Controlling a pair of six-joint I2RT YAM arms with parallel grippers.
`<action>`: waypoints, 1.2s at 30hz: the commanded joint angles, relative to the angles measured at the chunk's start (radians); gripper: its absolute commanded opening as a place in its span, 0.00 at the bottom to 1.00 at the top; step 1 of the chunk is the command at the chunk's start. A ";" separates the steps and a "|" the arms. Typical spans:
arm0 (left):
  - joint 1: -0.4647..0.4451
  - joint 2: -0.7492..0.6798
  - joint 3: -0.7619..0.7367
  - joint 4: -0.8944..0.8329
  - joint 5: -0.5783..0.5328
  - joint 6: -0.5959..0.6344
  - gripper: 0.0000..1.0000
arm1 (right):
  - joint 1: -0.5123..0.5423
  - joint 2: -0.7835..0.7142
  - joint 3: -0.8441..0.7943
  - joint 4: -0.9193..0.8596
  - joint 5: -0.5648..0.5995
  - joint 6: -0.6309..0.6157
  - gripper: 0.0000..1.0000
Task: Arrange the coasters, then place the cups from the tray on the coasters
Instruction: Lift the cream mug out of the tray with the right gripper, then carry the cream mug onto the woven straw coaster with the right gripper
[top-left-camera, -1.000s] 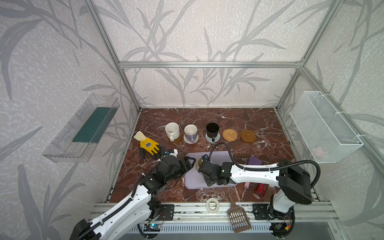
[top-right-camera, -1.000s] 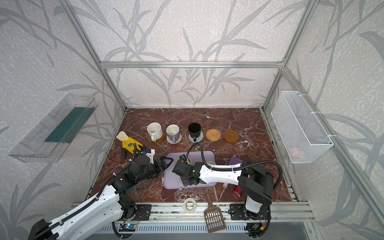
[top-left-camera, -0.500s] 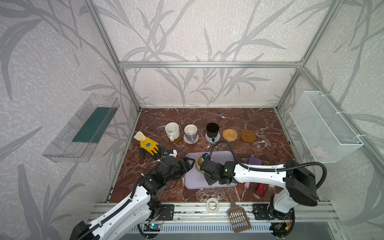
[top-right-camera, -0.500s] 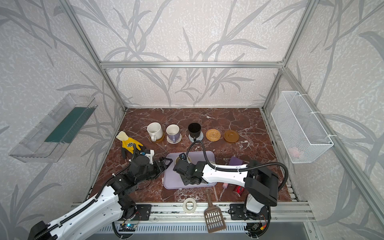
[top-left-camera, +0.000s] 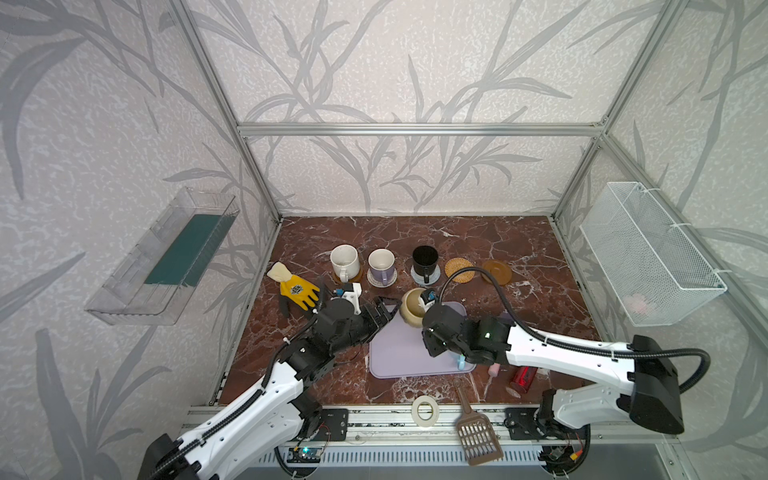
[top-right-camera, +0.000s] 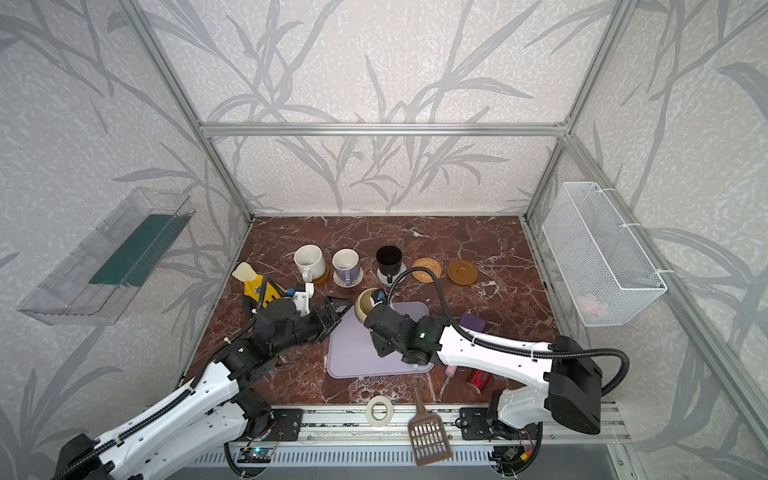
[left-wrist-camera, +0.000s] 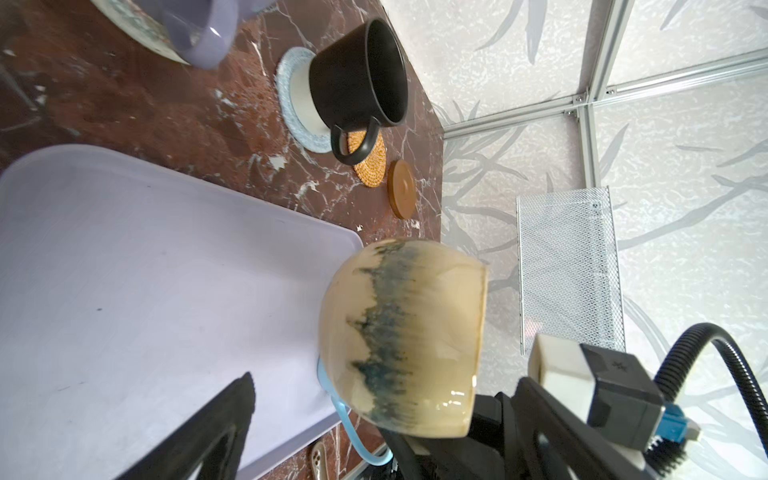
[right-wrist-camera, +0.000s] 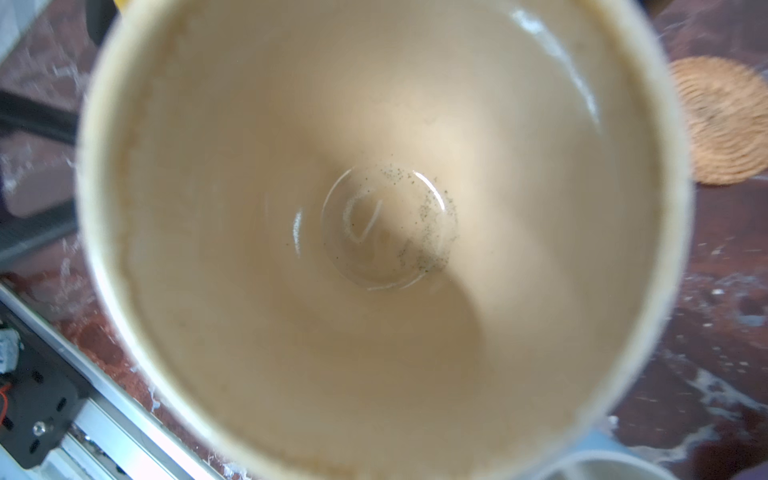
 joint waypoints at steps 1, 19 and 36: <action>-0.001 0.059 0.072 0.068 0.064 0.020 0.99 | -0.057 -0.084 0.006 0.023 0.038 -0.029 0.00; -0.115 0.432 0.524 -0.225 0.016 0.275 0.99 | -0.519 -0.171 -0.058 0.018 -0.180 -0.091 0.00; 0.011 0.675 0.711 -0.168 0.205 0.308 0.99 | -0.673 0.244 0.248 -0.029 -0.163 -0.221 0.00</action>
